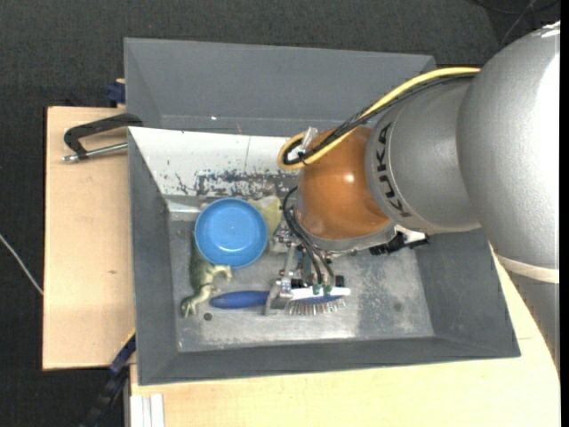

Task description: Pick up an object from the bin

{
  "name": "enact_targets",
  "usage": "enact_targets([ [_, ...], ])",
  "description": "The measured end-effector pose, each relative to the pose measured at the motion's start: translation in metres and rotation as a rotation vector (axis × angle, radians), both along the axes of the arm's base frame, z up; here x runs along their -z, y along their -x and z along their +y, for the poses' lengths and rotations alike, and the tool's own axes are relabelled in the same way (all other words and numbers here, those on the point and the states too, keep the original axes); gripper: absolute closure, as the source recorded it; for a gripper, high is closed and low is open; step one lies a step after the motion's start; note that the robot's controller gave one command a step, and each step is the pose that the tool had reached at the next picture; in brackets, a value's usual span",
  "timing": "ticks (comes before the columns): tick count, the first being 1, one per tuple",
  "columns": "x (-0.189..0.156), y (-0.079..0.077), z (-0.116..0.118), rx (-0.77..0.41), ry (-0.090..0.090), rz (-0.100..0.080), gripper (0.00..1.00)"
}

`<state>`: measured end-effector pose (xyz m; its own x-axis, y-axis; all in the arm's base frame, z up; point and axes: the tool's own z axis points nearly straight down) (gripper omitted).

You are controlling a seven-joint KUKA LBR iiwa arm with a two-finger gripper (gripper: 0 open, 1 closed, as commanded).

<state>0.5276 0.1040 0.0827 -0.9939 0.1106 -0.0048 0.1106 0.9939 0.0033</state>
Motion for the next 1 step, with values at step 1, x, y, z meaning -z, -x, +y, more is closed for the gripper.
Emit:
enact_targets([
  [1, 0.0025, 0.0011, -0.0002, 0.001, 0.001, 0.005, 1.00],
])
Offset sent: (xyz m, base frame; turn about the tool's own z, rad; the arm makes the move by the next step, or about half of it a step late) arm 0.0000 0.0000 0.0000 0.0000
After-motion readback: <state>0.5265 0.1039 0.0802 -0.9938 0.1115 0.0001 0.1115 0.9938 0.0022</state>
